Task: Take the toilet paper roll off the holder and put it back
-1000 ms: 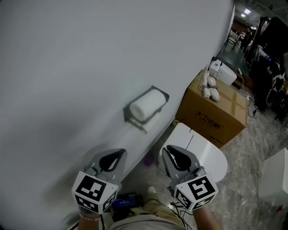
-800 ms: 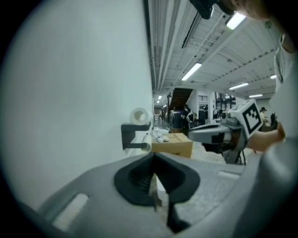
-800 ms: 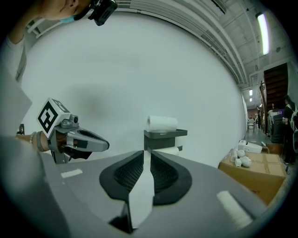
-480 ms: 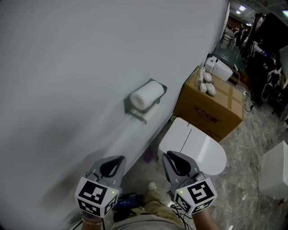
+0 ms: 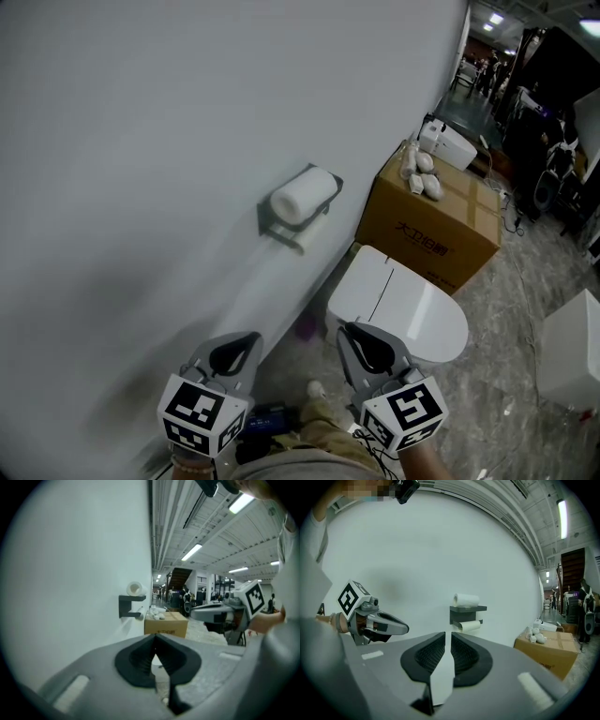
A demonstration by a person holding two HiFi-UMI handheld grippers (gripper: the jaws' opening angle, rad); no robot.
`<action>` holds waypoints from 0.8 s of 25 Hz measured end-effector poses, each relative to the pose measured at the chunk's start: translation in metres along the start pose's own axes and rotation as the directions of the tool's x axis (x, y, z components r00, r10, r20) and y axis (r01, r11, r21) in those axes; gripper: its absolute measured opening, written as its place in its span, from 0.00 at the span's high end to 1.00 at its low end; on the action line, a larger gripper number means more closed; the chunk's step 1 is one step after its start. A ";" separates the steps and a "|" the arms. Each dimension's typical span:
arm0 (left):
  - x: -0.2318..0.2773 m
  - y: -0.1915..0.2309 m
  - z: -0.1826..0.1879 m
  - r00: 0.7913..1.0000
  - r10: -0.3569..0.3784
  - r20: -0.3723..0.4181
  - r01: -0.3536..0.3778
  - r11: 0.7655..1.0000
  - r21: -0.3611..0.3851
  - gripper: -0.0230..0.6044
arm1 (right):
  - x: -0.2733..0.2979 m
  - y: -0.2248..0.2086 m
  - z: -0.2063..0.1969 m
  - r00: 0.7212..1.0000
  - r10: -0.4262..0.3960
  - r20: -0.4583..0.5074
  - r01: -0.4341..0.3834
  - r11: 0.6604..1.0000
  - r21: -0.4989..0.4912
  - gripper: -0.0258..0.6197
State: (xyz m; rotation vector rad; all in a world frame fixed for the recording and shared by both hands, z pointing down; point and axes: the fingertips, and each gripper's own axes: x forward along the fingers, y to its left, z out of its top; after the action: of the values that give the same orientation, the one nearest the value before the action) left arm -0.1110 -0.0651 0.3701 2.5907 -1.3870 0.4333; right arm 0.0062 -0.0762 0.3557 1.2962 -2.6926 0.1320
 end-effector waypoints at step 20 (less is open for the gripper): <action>0.003 0.001 -0.002 1.000 -0.019 0.004 0.019 1.000 -0.017 0.98 | 0.005 -0.001 0.001 1.000 -0.007 -0.001 0.007 1.000 0.000 0.91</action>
State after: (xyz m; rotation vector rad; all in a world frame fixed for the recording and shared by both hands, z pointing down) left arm -0.1107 -0.0674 0.3734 2.5902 -1.3595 0.4120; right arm 0.0038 -0.0809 0.3560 1.3054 -2.6869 0.1309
